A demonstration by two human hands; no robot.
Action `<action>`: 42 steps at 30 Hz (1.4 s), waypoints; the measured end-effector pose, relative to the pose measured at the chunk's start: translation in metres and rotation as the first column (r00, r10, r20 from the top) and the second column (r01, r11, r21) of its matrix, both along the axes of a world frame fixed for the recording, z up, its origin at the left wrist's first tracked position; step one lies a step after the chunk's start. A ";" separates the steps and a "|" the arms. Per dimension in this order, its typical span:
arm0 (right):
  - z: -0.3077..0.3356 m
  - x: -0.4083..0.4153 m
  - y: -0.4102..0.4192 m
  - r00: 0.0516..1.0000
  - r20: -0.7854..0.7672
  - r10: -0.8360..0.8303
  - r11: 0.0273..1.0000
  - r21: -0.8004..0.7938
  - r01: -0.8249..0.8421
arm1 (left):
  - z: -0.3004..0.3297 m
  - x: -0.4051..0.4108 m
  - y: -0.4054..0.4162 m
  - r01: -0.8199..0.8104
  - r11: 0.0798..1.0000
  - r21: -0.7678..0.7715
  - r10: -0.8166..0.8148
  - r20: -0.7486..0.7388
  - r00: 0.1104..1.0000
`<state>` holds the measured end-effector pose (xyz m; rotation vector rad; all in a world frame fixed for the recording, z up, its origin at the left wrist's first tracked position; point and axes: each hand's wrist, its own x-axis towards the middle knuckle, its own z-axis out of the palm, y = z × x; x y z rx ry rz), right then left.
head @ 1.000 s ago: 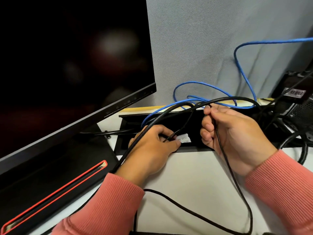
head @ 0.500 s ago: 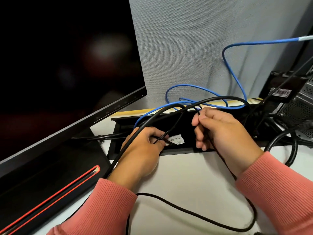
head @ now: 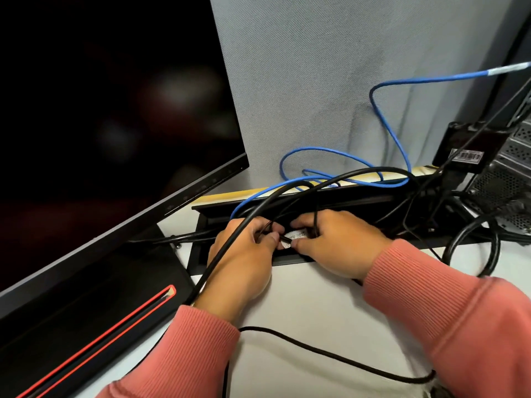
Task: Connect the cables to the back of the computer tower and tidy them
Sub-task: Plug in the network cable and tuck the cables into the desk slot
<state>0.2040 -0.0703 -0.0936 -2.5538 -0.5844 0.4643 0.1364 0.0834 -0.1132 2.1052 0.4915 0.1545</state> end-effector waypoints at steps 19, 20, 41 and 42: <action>-0.009 0.021 0.013 0.986 -0.137 0.092 0.989 0.130 -0.075 | 0.023 -0.009 -0.003 0.135 0.910 0.393 -0.039 -0.243 0.969; -0.009 0.021 0.013 0.985 -0.146 0.091 0.988 0.136 -0.071 | 0.025 -0.008 -0.003 0.153 0.915 0.374 -0.055 -0.260 0.964; -0.017 0.017 0.008 0.999 -0.015 -0.033 0.983 0.179 0.035 | 0.013 -0.018 -0.004 0.012 0.971 0.239 -0.052 0.161 0.986; -0.016 0.016 0.008 0.999 -0.004 -0.041 0.985 0.166 0.042 | 0.013 -0.019 -0.005 0.006 0.972 0.235 -0.048 0.173 0.984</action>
